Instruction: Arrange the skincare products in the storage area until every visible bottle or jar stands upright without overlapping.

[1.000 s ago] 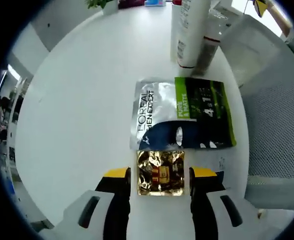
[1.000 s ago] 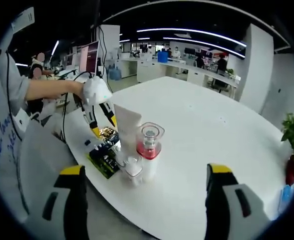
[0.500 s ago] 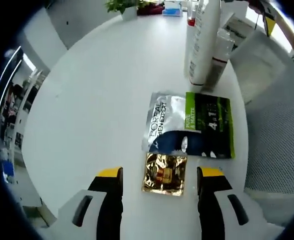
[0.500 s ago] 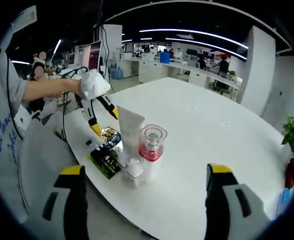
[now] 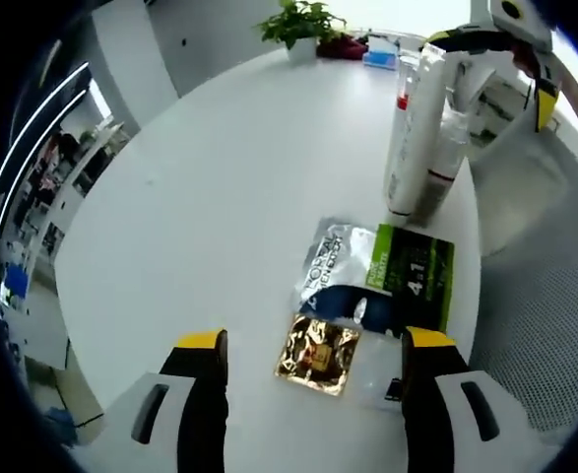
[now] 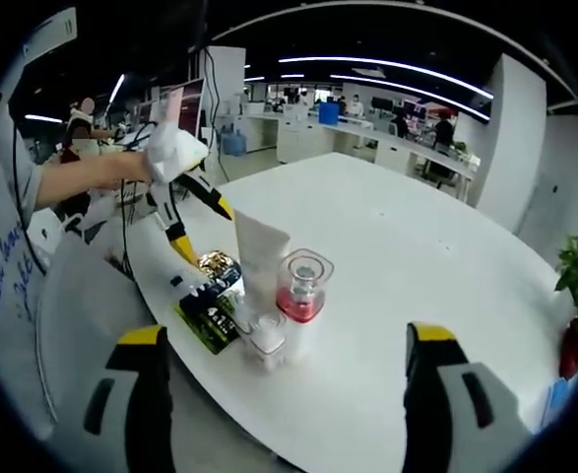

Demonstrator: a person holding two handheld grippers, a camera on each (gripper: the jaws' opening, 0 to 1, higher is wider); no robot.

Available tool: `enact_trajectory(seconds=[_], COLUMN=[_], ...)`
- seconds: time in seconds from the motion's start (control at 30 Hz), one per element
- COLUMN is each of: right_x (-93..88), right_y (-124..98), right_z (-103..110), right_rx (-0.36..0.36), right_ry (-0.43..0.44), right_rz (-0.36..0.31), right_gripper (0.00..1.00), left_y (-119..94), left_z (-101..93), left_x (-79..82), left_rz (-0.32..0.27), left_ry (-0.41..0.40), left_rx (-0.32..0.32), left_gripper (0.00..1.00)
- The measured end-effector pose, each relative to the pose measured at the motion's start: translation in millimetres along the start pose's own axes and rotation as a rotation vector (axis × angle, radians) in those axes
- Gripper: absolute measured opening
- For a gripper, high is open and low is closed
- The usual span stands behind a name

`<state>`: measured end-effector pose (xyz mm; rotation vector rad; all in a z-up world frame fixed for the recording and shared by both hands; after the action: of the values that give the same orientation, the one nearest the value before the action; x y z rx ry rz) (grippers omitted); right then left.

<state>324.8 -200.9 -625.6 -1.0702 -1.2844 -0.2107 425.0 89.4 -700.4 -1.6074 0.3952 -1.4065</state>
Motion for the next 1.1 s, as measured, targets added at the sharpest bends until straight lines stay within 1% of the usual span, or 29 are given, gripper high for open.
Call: enact_trajectory(seconds=[0.1,0.33,0.5,0.63,0.77,0.87,0.93,1.1], right_x=[1.5,4.3,6.5,7.3,7.8,9.1,9.5,9.6], right_y=[0.2,0.5,-0.2,-1.3,-2.2,-3.5,-4.0,-4.3], right_z=[0.5,1.4,1.9,2.1,2.2,2.1,2.5,4.1], right_rx=[0.001,-0.001,-0.008,-0.015,-0.019,-0.027,-0.027,-0.025], right_ry=[-0.002,-0.009,-0.012,-0.016,-0.021,-0.025,-0.026,-0.029], right_rz=[-0.003,-0.006,-0.013,-0.014,-0.014,-0.018,-0.019,-0.014], right_gripper=[1.00,1.00,1.00,1.00,1.00,1.00,1.00,1.00], left_y=[-4.9,-16.3,-23.6,-29.4,-35.4,-39.0,-41.5,-47.6], left_z=[-2.6,-8.4,-12.9,-15.7,-18.7,-22.1,-25.4,-29.1], left_x=[0.6,2.6,3.4,2.0,0.9,-0.2,0.0,1.3], left_rz=[-0.021,-0.066,-0.098,-0.108,-0.124,-0.135,-0.146,-0.166], left_ry=[-0.029,-0.047,-0.064,-0.076,-0.077,-0.091,-0.092,-0.105], left_rx=[0.009,0.046,0.058,0.073,0.091,0.095,0.089,0.100], left_gripper=[0.71,0.78,0.82,0.85,0.87,0.90,0.90,0.93])
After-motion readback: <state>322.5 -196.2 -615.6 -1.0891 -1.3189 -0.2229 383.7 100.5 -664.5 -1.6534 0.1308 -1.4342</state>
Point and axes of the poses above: the point that each gripper's makers call its tool centre point, and the gripper's own axes: y roughly forward along the fingers, z roughly to its left, x roughly out of its top, the point moved 8 cm from there along -y, roughly backward along the fingers, and after that the axes turned 4 degrees about -z, right-handed, at the moved point
